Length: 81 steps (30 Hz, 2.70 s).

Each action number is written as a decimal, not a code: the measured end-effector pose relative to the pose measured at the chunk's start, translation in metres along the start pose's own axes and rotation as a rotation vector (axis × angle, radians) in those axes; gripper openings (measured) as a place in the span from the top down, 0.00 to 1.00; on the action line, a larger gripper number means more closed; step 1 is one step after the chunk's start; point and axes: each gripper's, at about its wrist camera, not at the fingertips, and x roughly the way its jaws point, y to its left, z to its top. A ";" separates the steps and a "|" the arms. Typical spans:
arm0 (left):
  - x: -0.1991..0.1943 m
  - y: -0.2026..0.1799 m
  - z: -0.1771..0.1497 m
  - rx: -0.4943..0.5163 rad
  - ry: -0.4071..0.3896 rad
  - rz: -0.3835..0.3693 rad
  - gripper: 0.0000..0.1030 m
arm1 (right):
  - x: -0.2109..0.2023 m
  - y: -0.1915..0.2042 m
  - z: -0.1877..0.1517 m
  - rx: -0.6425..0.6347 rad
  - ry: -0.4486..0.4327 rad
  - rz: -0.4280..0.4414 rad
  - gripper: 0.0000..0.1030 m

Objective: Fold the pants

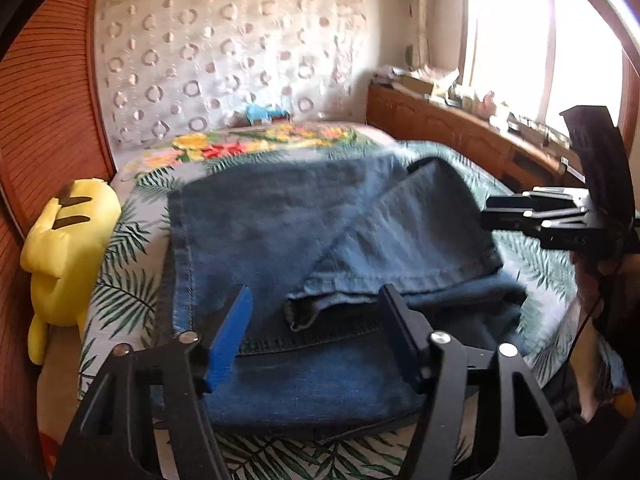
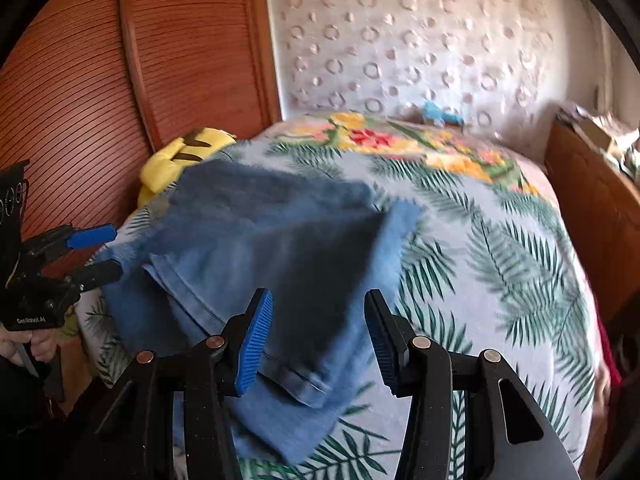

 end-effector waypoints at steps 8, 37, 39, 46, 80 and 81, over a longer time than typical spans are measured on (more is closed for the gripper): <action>0.025 0.000 -0.007 0.052 0.091 0.011 0.50 | 0.006 0.009 -0.008 0.053 0.042 0.033 0.52; -0.056 -0.035 0.054 0.113 -0.115 -0.079 0.92 | -0.046 0.002 0.065 -0.056 -0.178 0.076 0.96; -0.072 -0.040 0.060 0.131 -0.139 -0.093 0.92 | -0.055 0.002 0.078 -0.061 -0.210 0.084 0.96; -0.092 -0.028 0.056 0.110 -0.140 -0.071 0.92 | -0.049 0.019 0.123 -0.087 -0.215 0.157 0.96; -0.041 0.033 -0.027 -0.044 -0.004 0.038 0.70 | 0.115 0.095 0.169 -0.179 0.053 0.152 0.55; -0.041 0.033 -0.026 -0.046 -0.003 0.039 0.67 | 0.108 0.093 0.169 -0.179 0.034 0.158 0.54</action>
